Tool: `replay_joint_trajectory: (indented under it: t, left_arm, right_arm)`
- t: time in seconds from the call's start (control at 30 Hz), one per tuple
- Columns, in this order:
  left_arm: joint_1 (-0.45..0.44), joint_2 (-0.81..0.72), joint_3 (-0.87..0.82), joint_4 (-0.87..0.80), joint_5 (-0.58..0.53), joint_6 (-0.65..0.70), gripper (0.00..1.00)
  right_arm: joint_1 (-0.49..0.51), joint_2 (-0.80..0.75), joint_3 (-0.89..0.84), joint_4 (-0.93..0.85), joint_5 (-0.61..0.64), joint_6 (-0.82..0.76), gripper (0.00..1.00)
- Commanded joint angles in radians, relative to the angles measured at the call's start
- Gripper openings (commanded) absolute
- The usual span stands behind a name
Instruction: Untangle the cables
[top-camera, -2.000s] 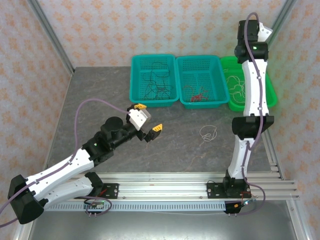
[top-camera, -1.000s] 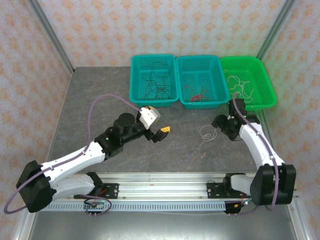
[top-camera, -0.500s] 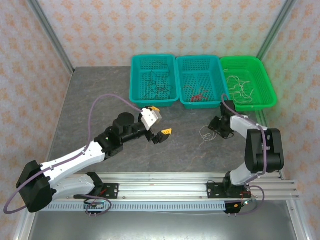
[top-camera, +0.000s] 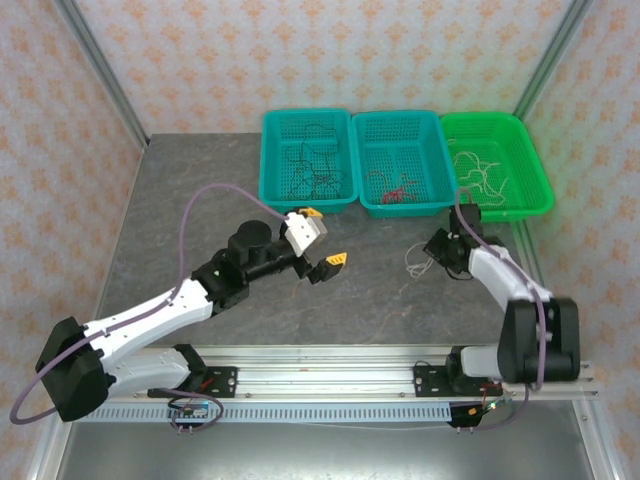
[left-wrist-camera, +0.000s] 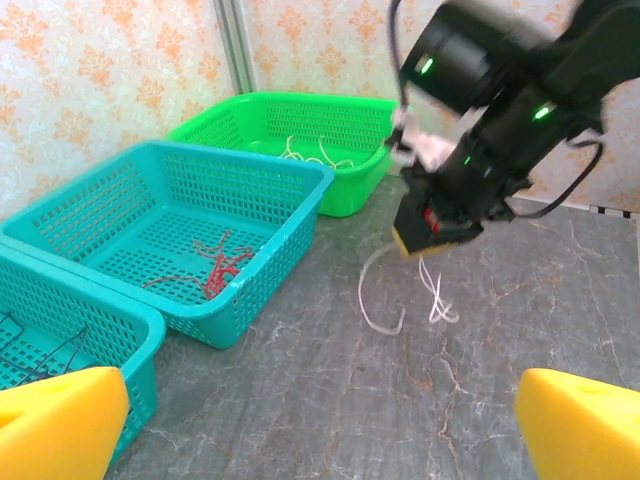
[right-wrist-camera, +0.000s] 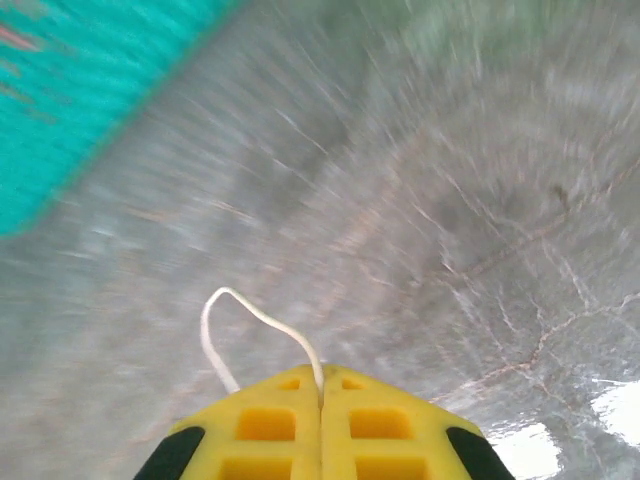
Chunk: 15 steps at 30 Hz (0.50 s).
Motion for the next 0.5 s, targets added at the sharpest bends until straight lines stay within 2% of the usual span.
replay_joint_trajectory:
  t: [0.0,0.23,0.37,0.47]
  left_arm:
    - [-0.006,0.008,0.039,0.044,-0.006,0.022,1.0]
    - [-0.007,0.008,0.047,0.051,-0.001,0.012,1.0]
    - [-0.009,-0.014,0.042,0.041,-0.007,0.008,1.0]
    - [-0.009,-0.036,0.035,0.029,-0.012,-0.001,1.0]
  right_arm:
    - [0.003,-0.177,0.006,0.06,0.043,0.052,0.0]
    - [0.0,-0.342,0.098,0.091,0.183,0.091,0.0]
    - [-0.015,-0.323,0.149,0.203,0.248,0.149,0.0]
    - [-0.083,-0.265,0.153,0.351,0.226,0.254,0.0]
